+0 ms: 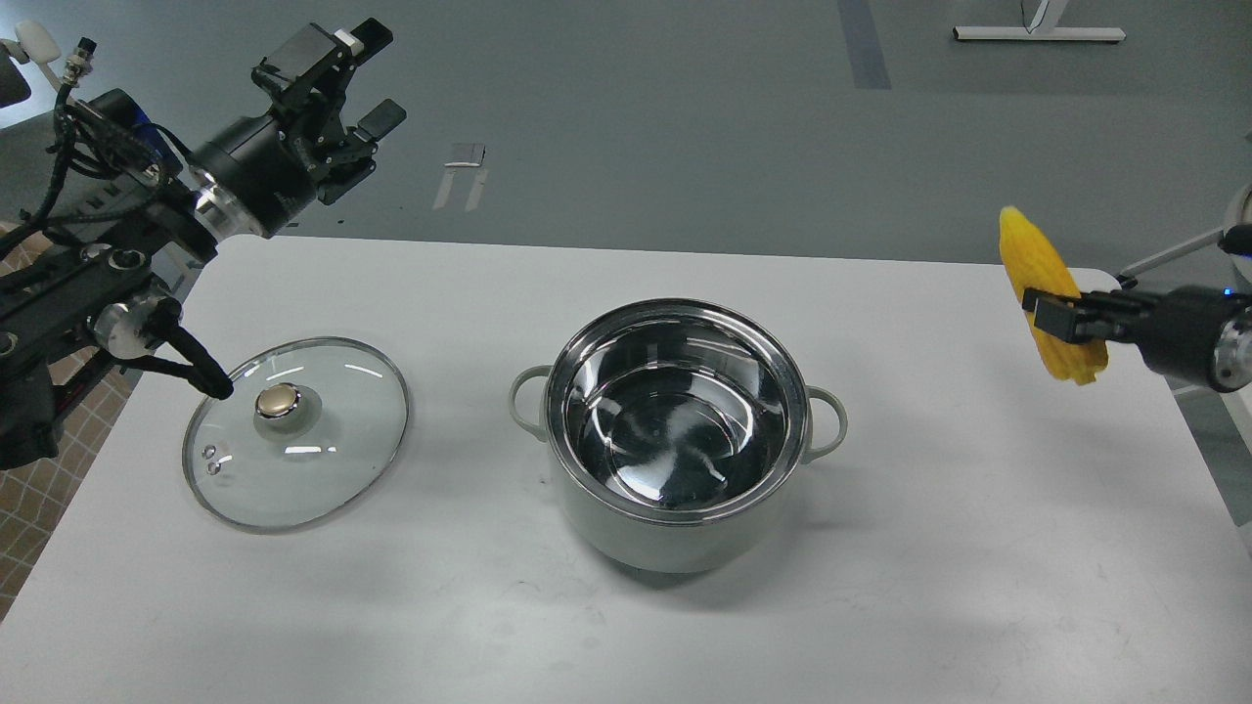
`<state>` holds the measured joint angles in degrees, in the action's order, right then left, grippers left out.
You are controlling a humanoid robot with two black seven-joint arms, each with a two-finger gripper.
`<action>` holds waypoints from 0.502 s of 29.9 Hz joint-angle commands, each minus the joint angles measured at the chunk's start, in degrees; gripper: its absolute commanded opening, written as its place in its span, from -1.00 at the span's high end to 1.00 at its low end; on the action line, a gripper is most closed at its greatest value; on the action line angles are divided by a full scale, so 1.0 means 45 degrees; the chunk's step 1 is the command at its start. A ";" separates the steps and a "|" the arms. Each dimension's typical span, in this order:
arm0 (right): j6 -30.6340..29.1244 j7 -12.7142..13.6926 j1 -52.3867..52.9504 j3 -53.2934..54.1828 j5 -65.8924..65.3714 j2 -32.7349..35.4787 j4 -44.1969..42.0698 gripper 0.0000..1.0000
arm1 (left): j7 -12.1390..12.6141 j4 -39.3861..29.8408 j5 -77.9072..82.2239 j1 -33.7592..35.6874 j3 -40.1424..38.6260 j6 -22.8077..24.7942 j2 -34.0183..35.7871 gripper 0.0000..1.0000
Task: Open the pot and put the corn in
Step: 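Lift the corn cob and carry it over the open pot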
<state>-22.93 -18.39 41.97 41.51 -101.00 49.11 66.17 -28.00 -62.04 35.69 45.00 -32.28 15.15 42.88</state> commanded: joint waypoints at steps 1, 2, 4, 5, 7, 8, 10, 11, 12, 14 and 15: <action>-0.0431 0.0004 0.1604 -0.0239 0.0488 -0.0228 -0.0016 1.00 | 0.0000 -0.0022 0.0000 0.0000 0.0006 0.0013 0.0022 -0.93; -0.0645 0.0004 0.2307 -0.0609 0.0742 -0.0481 0.0003 1.00 | 0.0000 -0.0022 0.0000 0.0000 0.0006 -0.0006 0.0041 -0.93; -0.0783 0.0004 0.3516 -0.1427 0.0920 -0.1046 -0.0036 1.00 | 0.0000 -0.0022 0.0000 0.0000 0.0006 -0.0006 0.0022 -0.93; -0.0784 0.0004 0.4279 -0.2051 0.0921 -0.1475 -0.0055 1.00 | 0.0000 -0.0022 0.0000 0.0000 0.0006 -0.0006 0.0022 -0.93; -0.0784 0.0004 0.4908 -0.2679 0.0940 -0.1829 -0.0055 1.00 | 0.0000 -0.0022 0.0000 0.0000 0.0006 -0.0026 0.0022 -0.93; -0.0784 0.0004 0.5375 -0.3089 0.0940 -0.2082 -0.0036 1.00 | 0.0000 -0.0022 0.0000 -0.0019 0.0025 -0.0026 0.0022 -0.93; -0.0823 0.0004 0.5943 -0.3597 0.0998 -0.2492 0.0022 1.00 | 0.0000 -0.0022 0.0000 0.0000 0.0026 -0.0026 0.0003 -0.93; -0.0920 0.0004 0.6256 -0.3949 0.1018 -0.2766 0.0119 1.00 | 0.0000 -0.0022 0.0000 -0.0019 0.0026 -0.0045 0.0003 -0.93; -0.1017 -0.0015 0.6433 -0.4107 0.1018 -0.2904 0.0236 1.00 | 0.0000 -0.0022 0.0000 0.0000 0.0026 -0.0045 0.0003 -0.93; -0.1127 -0.0016 0.6901 -0.4593 0.1076 -0.3216 0.0684 1.00 | 0.0000 -0.0022 0.0019 -0.0019 0.0026 -0.0045 0.0003 -0.93; -0.1127 -0.0016 0.7058 -0.4771 0.1135 -0.3256 0.0880 1.00 | 0.0000 -0.0022 0.0000 0.0000 0.0045 -0.0045 0.0003 -0.93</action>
<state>-27.60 -18.38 71.12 22.75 -96.40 35.97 67.71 -28.00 -62.14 35.69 45.00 -32.17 14.98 42.91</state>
